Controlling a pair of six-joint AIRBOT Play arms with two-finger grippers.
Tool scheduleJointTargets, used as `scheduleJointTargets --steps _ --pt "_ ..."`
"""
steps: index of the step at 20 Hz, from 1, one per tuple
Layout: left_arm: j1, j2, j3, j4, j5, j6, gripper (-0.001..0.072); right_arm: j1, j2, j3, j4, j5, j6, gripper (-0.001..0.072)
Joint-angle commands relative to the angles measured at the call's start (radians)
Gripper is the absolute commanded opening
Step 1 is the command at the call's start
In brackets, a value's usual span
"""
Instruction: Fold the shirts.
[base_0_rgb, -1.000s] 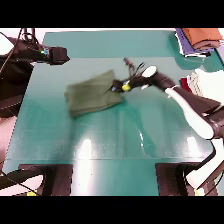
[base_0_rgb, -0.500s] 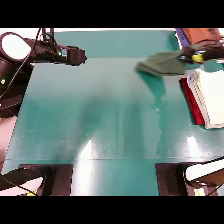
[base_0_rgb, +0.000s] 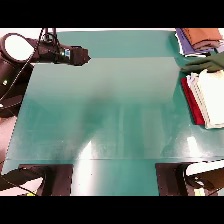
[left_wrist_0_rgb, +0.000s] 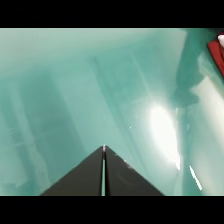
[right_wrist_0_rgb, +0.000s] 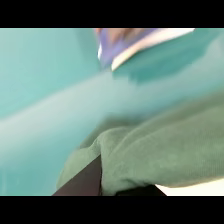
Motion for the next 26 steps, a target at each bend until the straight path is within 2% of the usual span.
scheduleJointTargets --steps 1,3,7,12,15,19,23,24,26 --pt "-0.001 -0.001 0.0 0.0 0.001 -0.013 0.0026 -0.02 0.001 0.111 0.011 -0.019 -0.002 0.0016" --pt "-0.001 -0.001 0.0 -0.001 -0.003 -0.013 0.0026 -0.015 0.012 0.124 0.054 -0.025 -0.002 0.0017" --pt "-0.001 -0.001 0.0 -0.001 -0.046 -0.012 0.0027 -0.022 0.097 0.017 0.082 -0.069 -0.036 0.0017" --pt "-0.001 -0.001 0.0 0.0 -0.051 -0.011 0.0027 -0.069 0.192 -0.053 0.069 0.077 -0.093 0.0017" --pt "-0.001 -0.001 0.0 0.0 -0.05 -0.011 0.0027 -0.076 0.262 -0.179 -0.083 0.175 -0.093 0.0017" --pt "0.0 -0.001 0.0 0.0 -0.051 -0.01 0.0026 -0.078 0.376 -0.429 -0.317 0.205 -0.091 0.0017" --pt "-0.001 -0.001 0.0 0.0 -0.051 0.016 0.0027 -0.112 0.474 -0.636 -0.378 0.256 -0.09 0.003" --pt "-0.001 -0.001 0.0 0.0 -0.051 0.016 0.0027 -0.131 0.492 -0.673 -0.38 0.278 -0.09 0.0147" --pt "0.0 -0.001 0.0 0.0 -0.05 0.023 0.0027 -0.182 0.53 -0.731 -0.397 0.296 -0.073 0.0449"
